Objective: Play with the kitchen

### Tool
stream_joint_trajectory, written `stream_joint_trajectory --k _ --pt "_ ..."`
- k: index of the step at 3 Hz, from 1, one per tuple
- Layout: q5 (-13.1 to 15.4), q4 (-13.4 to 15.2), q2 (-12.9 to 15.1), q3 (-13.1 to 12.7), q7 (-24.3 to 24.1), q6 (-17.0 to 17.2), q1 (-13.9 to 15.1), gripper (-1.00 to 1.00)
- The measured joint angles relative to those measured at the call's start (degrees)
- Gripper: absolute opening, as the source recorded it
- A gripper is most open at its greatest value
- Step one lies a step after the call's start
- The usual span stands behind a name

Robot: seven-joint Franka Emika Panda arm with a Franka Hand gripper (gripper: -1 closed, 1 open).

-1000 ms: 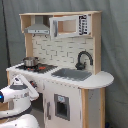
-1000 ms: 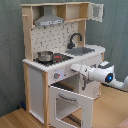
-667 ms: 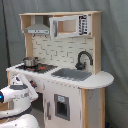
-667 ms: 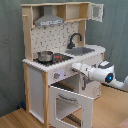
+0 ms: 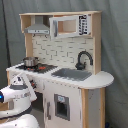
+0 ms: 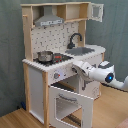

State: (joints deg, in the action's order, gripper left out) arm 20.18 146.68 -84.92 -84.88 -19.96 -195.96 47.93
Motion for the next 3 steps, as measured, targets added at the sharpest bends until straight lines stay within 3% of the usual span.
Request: stream_joint_trajectory --k 3 --pt "0.0 0.1 0.0 0.1 -19.0 0.0 -0.1 -1.00"
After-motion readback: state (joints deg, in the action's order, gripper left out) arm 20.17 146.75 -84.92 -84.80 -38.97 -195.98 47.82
